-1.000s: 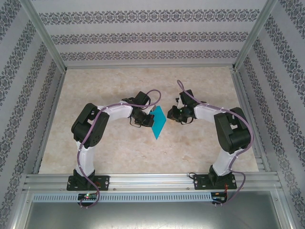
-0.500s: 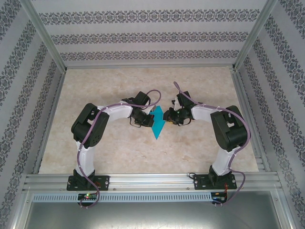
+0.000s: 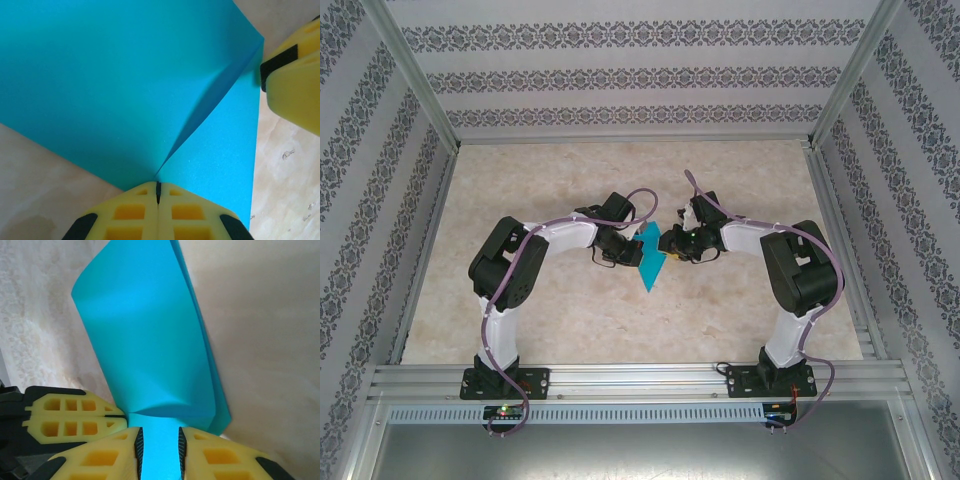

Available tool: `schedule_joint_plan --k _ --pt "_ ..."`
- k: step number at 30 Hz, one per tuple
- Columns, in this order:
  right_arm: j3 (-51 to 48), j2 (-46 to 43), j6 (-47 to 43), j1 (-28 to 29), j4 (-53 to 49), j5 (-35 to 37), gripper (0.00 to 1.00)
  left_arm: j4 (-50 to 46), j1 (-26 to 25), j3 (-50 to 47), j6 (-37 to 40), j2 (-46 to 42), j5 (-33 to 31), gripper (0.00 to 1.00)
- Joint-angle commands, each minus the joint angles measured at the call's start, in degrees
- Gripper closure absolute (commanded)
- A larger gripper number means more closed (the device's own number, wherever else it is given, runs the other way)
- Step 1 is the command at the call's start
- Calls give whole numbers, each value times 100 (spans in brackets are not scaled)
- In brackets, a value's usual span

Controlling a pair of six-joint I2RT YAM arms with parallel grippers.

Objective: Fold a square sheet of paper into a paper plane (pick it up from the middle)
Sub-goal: Third fold the triangle at the center of the table.

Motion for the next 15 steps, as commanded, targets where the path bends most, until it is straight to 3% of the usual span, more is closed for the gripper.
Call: schedule_joint_plan --k 1,15 --pt "-197 -190 -51 48 -134 260 72 -570 26 -356 40 254 -560 100" --pt "12 99 -3 84 77 5 71 -516 26 -351 -22 271 -529 100"
